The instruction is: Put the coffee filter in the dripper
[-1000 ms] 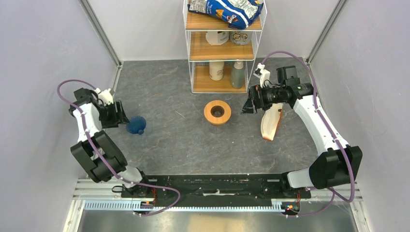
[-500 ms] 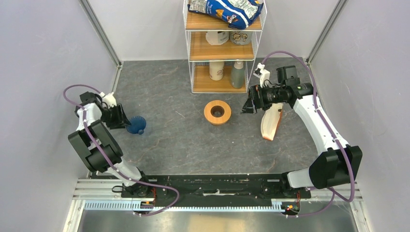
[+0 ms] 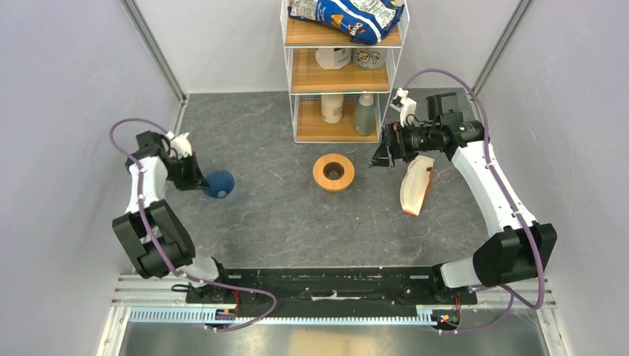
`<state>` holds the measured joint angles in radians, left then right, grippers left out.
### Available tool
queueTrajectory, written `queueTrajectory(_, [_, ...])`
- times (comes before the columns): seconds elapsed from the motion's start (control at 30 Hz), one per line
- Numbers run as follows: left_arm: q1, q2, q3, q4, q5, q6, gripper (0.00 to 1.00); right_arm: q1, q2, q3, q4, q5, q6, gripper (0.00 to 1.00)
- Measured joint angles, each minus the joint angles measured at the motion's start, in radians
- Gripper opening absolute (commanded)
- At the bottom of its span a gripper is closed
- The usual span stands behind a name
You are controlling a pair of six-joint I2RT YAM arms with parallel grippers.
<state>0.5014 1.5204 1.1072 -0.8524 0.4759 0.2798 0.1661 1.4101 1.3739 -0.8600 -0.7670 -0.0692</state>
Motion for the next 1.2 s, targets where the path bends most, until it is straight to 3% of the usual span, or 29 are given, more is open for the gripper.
queueTrajectory(0.1, [-0.119, -0.058, 0.073, -0.070, -0.018, -0.051, 0.02, 0.000, 0.000, 0.029, -0.028, 0.008, 0.003, 0.97])
queueTrajectory(0.3, [-0.429, -0.075, 0.383, -0.191, -0.024, -0.198, 0.02, 0.000, -0.004, 0.090, -0.067, 0.042, 0.005, 0.97])
queueTrajectory(0.47, [-0.665, 0.004, 0.615, -0.251, 0.007, -0.322, 0.02, 0.000, -0.007, 0.095, -0.087, 0.074, 0.005, 0.97])
queueTrajectory(0.67, [-0.876, 0.142, 0.745, -0.270, -0.018, -0.441, 0.02, -0.020, -0.024, 0.095, -0.072, 0.154, 0.042, 0.97])
queueTrajectory(0.87, [-0.988, 0.254, 0.822, -0.268, -0.034, -0.489, 0.02, -0.040, -0.051, 0.090, -0.041, 0.201, 0.091, 0.97])
queueTrajectory(1.2, [-1.031, 0.320, 0.832, -0.268, -0.059, -0.504, 0.02, -0.053, -0.119, 0.045, 0.006, 0.212, 0.118, 0.97])
